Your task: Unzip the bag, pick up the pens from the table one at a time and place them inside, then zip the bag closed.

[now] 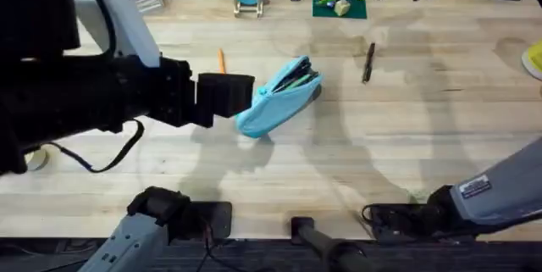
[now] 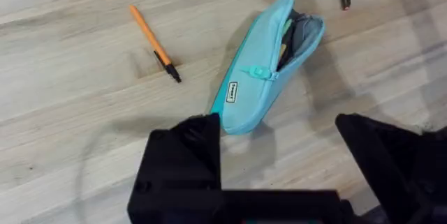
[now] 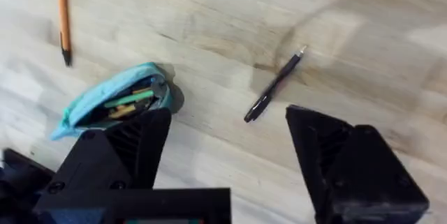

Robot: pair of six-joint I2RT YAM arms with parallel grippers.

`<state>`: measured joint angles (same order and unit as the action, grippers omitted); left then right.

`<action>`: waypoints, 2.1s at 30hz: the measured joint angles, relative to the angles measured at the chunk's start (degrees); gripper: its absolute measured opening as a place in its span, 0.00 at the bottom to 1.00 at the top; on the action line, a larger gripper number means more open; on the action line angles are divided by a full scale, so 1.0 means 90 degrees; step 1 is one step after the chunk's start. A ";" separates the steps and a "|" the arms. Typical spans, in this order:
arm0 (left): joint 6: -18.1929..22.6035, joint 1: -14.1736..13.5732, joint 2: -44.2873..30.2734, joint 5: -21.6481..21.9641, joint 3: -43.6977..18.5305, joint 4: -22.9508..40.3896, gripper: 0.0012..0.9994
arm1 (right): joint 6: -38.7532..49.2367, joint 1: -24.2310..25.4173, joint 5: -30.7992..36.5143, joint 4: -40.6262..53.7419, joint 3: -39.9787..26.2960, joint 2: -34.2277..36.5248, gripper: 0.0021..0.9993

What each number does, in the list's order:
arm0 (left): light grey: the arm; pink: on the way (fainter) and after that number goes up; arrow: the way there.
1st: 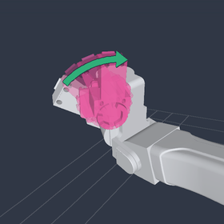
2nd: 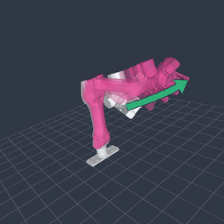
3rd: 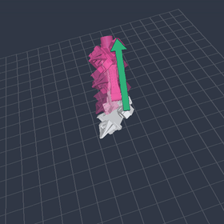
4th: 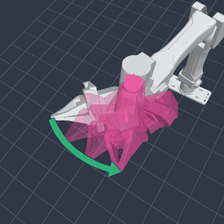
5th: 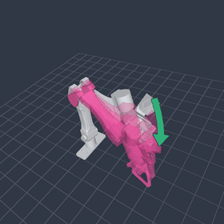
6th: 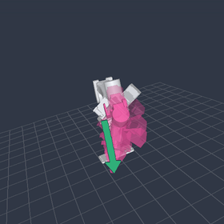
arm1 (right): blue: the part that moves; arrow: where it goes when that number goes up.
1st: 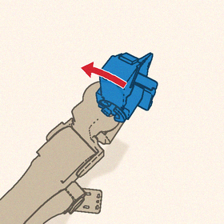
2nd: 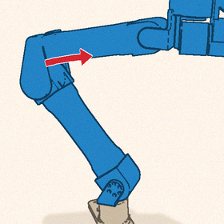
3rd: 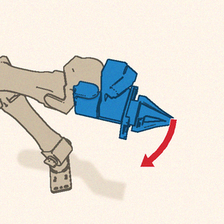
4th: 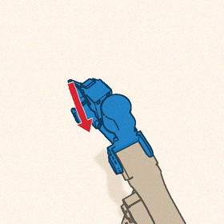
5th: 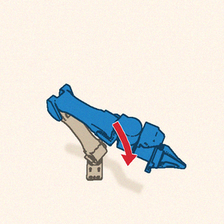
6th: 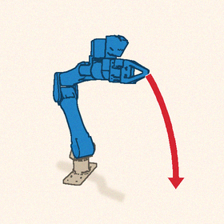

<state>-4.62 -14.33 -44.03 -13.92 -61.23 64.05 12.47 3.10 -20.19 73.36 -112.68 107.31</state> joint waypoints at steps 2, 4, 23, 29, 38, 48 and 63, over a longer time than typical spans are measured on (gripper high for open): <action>-0.0002 0.0000 0.0000 -0.0035 0.0000 0.0000 1.00 | -0.0185 0.0059 -0.0021 0.0007 0.0000 0.0000 1.00; -0.0011 0.0000 -0.0001 -0.0084 0.0000 0.0000 1.00 | -0.0301 0.0087 -0.0024 0.0029 0.0000 0.0000 1.00; -0.0017 0.0000 0.0000 0.0032 0.0000 0.0000 1.00 | -0.2702 -0.0546 0.2196 0.0262 0.0000 0.0000 1.00; -0.0017 0.0000 0.0000 0.0105 0.0000 0.0000 1.00 | -0.3549 -0.1045 0.2914 0.0147 0.0065 -0.0005 1.00; -0.0017 0.0000 0.0000 0.0164 0.0000 0.0000 1.00 | -0.4035 -0.0962 0.2736 -0.1397 0.1839 -0.0064 1.00; -0.0016 0.0000 0.0000 0.0173 0.0000 0.0000 1.00 | -0.4631 -0.0962 0.2643 -0.2673 0.3109 -0.0063 1.00; -0.0017 0.0000 0.0000 0.0173 0.0000 0.0000 1.00 | -0.5083 -0.1028 0.2643 -0.3198 0.3650 0.0417 1.00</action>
<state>-4.78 -14.33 -44.03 -12.36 -61.23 64.05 -33.28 -6.15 3.60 44.58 -79.83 111.06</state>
